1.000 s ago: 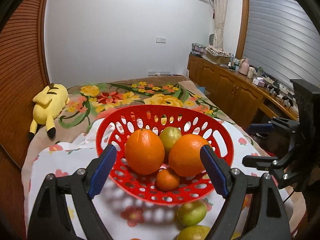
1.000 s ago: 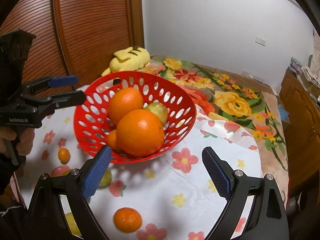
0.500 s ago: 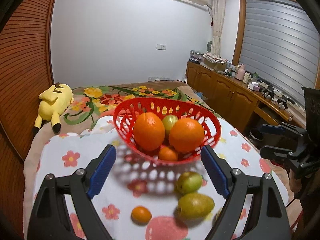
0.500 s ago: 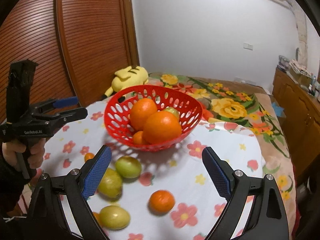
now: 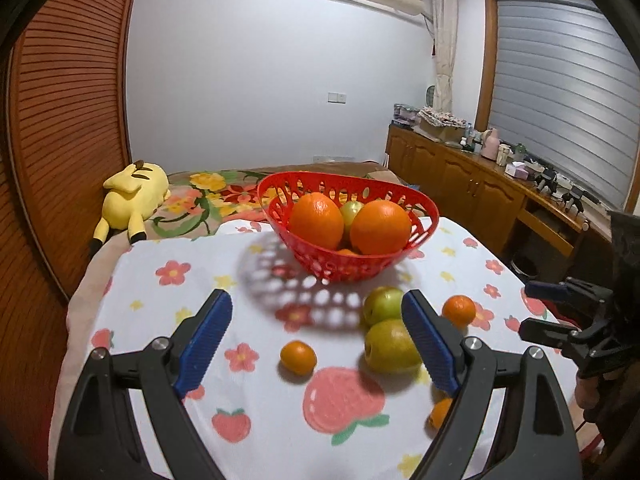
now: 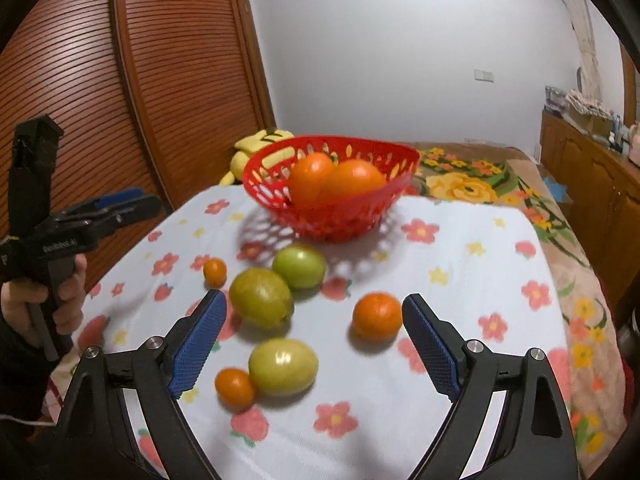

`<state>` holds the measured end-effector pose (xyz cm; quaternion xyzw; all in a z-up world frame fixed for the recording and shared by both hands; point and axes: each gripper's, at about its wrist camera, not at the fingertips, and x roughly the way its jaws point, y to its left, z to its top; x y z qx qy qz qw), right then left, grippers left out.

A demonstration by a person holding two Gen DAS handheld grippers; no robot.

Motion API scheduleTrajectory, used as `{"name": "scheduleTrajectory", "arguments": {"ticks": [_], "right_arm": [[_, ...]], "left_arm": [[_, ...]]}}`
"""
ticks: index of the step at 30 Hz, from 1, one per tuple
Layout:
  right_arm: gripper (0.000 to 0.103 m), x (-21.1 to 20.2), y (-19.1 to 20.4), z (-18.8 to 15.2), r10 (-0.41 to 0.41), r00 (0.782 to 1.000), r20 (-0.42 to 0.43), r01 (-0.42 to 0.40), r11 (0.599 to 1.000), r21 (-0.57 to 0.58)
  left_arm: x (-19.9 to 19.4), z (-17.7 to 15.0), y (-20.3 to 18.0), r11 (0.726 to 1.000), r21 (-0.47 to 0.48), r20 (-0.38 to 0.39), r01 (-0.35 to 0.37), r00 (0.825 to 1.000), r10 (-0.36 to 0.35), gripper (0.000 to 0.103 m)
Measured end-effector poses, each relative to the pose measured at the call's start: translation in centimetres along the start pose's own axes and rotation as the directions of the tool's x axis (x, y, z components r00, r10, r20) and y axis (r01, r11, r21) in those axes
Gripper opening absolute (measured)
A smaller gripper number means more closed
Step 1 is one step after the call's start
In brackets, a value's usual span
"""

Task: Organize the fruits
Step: 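Move the right tool to the large yellow-green citrus while the left tool reaches a tangerine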

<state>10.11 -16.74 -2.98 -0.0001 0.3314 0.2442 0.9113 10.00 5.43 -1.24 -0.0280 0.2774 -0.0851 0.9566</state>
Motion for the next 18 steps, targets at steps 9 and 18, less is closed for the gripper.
{"name": "scheduleTrajectory", "arguments": {"ticks": [9,18], "right_arm": [[0.088,1.4,0.4,-3.1,0.011,0.999,-0.046,-0.011,1.000,0.002],[0.081,3.9,1.4,-4.7,0.040,0.994,-0.098,-0.041,0.999,-0.003]], "left_arm": [[0.8,-3.6,-0.7,1.000,0.027,-0.042,-0.011,0.999,0.012,0.087],[2.5,-6.0,-1.7,0.999,0.025,-0.102,0.046,0.994,-0.043,0.087]]}}
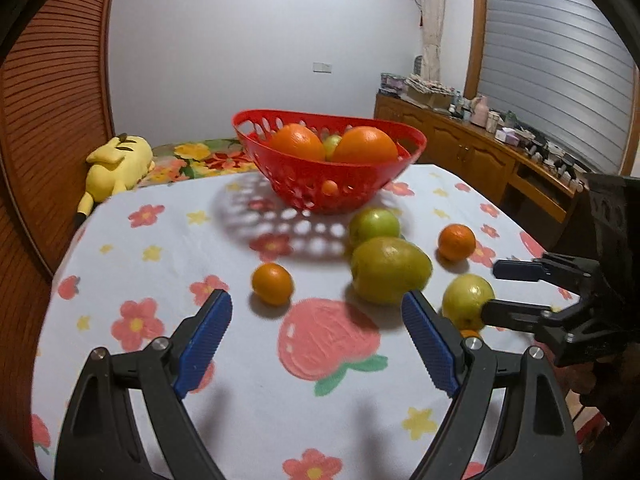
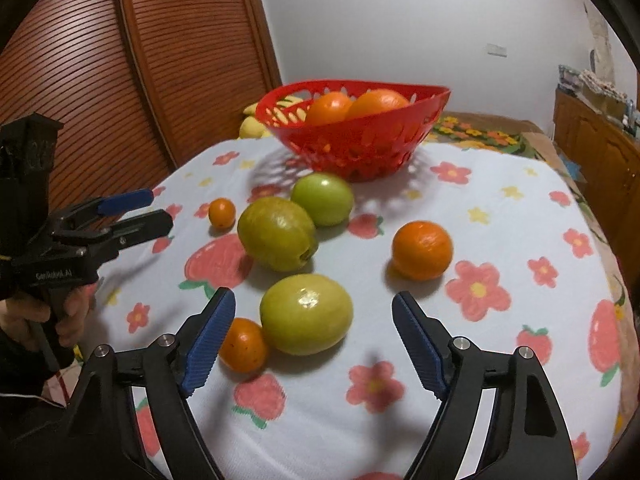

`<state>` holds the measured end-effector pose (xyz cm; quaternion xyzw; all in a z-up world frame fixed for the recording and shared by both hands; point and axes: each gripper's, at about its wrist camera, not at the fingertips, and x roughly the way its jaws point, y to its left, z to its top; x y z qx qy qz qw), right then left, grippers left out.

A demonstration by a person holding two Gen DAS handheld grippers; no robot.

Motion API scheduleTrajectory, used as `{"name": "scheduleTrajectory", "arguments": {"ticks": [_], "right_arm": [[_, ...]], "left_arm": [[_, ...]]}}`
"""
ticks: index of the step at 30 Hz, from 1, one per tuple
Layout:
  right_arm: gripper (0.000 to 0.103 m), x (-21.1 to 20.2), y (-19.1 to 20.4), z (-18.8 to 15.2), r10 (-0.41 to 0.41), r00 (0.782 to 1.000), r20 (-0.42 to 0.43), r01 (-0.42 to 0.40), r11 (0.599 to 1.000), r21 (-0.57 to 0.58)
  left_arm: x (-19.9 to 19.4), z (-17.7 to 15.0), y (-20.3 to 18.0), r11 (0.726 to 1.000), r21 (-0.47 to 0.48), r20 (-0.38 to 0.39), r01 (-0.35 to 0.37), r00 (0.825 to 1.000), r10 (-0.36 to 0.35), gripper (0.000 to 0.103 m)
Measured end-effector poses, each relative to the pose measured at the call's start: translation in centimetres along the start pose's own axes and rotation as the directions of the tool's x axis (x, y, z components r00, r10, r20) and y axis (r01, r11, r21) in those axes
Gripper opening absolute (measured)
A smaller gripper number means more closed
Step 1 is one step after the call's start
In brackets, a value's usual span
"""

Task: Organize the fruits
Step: 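Move the right tool to the large yellow-green citrus while the left tool reaches a tangerine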

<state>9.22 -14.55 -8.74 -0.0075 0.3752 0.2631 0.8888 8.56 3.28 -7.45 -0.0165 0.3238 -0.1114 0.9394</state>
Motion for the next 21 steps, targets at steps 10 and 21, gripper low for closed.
{"name": "scheduleTrajectory", "arguments": {"ticks": [10,21], "right_arm": [[0.075,1.8,-0.2,0.0,0.015,0.999,-0.044,-0.014,1.000,0.025],[0.058,2.0,-1.1,-0.1,0.029,0.999,-0.044,-0.027,0.998,0.048]], "left_arm": [[1.4,-0.7,-0.9,0.999,-0.025,-0.067,0.035,0.997,-0.036,0.087],[1.5,-0.8,-2.4,0.996,-0.021,-0.067,0.091,0.993,-0.092,0.087]]}}
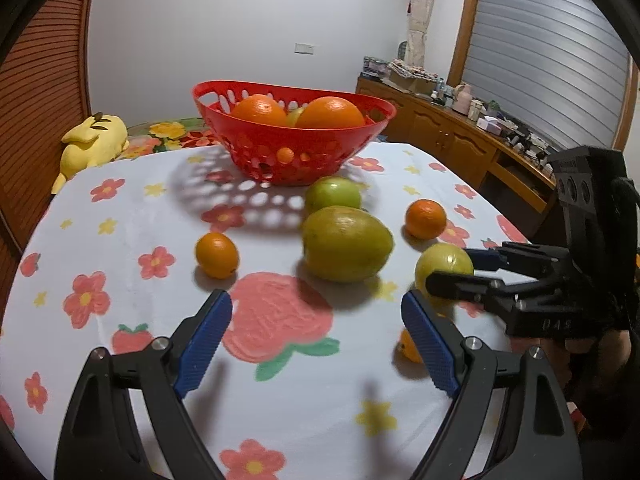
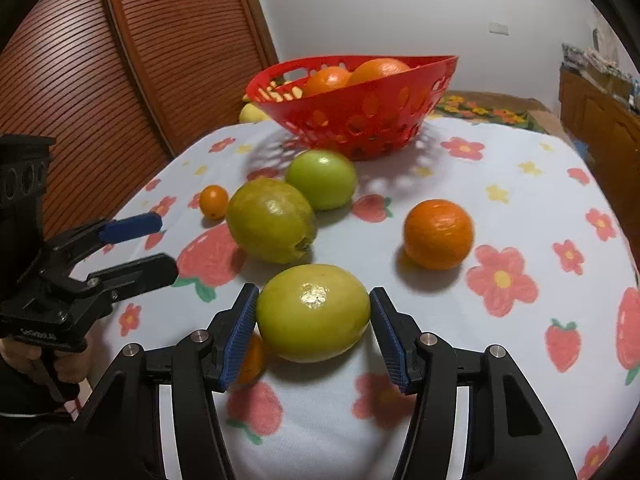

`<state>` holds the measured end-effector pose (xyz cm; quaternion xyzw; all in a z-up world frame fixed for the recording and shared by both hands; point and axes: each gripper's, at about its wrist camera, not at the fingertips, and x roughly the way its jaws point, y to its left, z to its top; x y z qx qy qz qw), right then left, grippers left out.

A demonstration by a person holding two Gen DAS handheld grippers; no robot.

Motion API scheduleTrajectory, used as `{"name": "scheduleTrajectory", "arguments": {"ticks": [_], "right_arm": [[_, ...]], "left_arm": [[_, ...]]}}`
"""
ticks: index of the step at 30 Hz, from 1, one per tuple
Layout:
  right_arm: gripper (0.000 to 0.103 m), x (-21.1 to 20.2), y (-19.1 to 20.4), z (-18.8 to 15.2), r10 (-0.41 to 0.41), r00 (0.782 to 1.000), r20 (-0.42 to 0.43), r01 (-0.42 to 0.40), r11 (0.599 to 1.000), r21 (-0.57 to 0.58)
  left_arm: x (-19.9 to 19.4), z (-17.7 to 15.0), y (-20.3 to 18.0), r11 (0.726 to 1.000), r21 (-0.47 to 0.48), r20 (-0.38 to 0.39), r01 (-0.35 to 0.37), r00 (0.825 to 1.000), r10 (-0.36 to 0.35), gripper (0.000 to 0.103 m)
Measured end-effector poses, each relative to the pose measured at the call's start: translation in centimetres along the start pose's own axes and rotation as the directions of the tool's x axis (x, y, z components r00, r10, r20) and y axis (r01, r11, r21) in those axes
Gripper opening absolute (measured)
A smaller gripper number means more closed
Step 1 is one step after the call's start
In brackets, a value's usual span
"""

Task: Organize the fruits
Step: 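Move the right tool to the large yellow-green citrus while the left tool reaches a tangerine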

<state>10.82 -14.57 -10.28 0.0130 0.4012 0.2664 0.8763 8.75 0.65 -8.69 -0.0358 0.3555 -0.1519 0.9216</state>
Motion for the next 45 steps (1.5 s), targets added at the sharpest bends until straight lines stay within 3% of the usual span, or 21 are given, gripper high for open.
{"name": "scheduleTrajectory", "arguments": {"ticks": [11,24,33,38,45], "right_arm": [[0.058,-2.2,-3.1,-0.9,-0.112,0.993,0.047,0.112,0.994,0.010],[0.058,-2.2,-3.8,-1.1,-0.108,0.992,0.062,0.106,0.994,0.039],[0.058,-2.3,-3.7,-1.3,-0.119,0.991,0.067,0.117,0.993,0.034],[0.058,-2.3,-3.7,-1.3,-0.117,0.991,0.063,0.115,0.993,0.034],[0.058,-1.9,-3.6,-1.3,-0.115,0.992,0.052,0.113,0.993,0.030]], "left_arm": [[1.3,0.0,-2.8,0.996,0.024,-0.050,0.086,0.995,-0.084,0.078],[2.8,-0.6,-4.9,0.989,0.048,-0.120,0.140,0.984,-0.133,0.075],[3.8,-1.1,-5.0,0.987,0.042,-0.166,0.155,0.975,-0.146,0.056],[3.8,-1.3,-4.9,0.981,0.034,-0.169,0.191,0.969,-0.183,0.040],[3.5,-1.4,-4.8,0.981,0.030,-0.156,0.190,0.971,-0.183,0.036]]}}
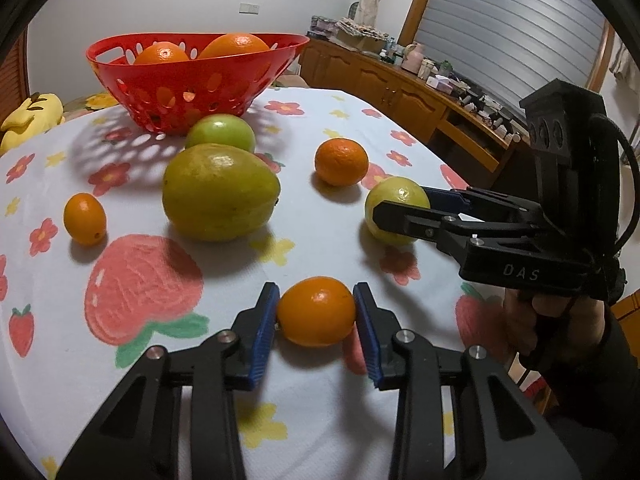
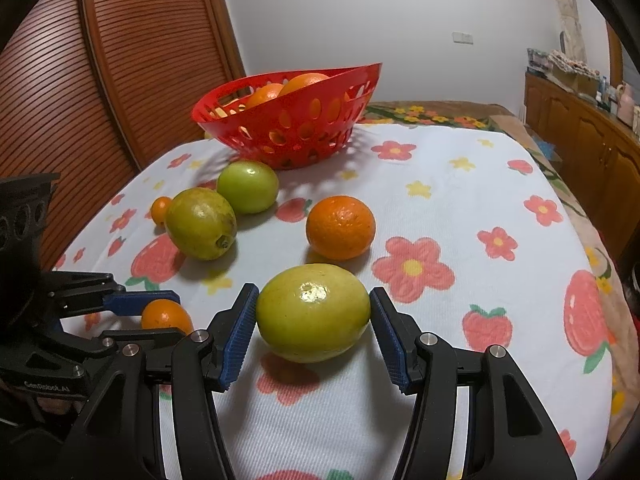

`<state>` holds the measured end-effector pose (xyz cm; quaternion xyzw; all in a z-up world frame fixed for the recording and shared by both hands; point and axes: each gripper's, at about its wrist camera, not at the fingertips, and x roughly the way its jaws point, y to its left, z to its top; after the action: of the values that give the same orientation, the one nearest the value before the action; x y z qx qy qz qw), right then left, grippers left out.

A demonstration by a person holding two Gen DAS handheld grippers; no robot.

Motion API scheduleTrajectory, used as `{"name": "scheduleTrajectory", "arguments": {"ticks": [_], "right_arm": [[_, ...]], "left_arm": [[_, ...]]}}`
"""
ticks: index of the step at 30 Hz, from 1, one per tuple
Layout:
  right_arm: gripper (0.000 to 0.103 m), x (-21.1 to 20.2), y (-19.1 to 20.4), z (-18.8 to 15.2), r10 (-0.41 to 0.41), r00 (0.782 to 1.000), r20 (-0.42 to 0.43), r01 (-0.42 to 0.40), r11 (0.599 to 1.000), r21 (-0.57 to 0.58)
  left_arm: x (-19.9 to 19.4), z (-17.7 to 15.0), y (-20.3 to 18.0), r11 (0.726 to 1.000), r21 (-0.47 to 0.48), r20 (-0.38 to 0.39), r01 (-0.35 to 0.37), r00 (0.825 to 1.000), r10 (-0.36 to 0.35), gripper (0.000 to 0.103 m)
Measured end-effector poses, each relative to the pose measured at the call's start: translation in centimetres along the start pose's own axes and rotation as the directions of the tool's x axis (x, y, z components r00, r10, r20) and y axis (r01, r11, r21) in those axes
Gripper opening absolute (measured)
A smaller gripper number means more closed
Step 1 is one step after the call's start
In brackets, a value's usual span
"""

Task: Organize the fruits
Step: 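Move the right tool to the large yellow-green citrus while the left tool reaches a tangerine, then grasp the tangerine with the left tool while the right tool grasps the yellow-green citrus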

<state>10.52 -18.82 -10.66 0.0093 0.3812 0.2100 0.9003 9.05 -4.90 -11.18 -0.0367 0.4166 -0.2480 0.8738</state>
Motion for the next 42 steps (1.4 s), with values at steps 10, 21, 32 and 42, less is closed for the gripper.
{"name": "scheduleTrajectory", "arguments": {"ticks": [10,21,32,42], "right_arm": [[0.058,0.0,0.0,0.0,0.001,1.000,-0.001,-0.001,1.000,0.000],[0.058,0.1,0.0,0.0,0.006,1.000,-0.001,-0.006,1.000,0.004],[0.058,-0.3,0.2,0.2,0.001,1.000,0.007,-0.001,1.000,0.004],[0.058,-2.3,1.0,2.4,0.032,0.999,0.030,-0.030,0.999,-0.046]], "left_arm": [[-1.5,0.6,0.7,1.000,-0.014,0.055,-0.028,0.998,0.029,0.035],[-4.3,3.4,2.5,0.997,-0.022,0.142,-0.080,0.986,0.082,0.035],[-5.9,6.4,3.8,0.993,-0.020,0.213,-0.115,0.970,0.116,0.035],[-6.8,8.2,4.9,0.991,-0.023,0.242,-0.134,0.961,0.135,0.035]]}}
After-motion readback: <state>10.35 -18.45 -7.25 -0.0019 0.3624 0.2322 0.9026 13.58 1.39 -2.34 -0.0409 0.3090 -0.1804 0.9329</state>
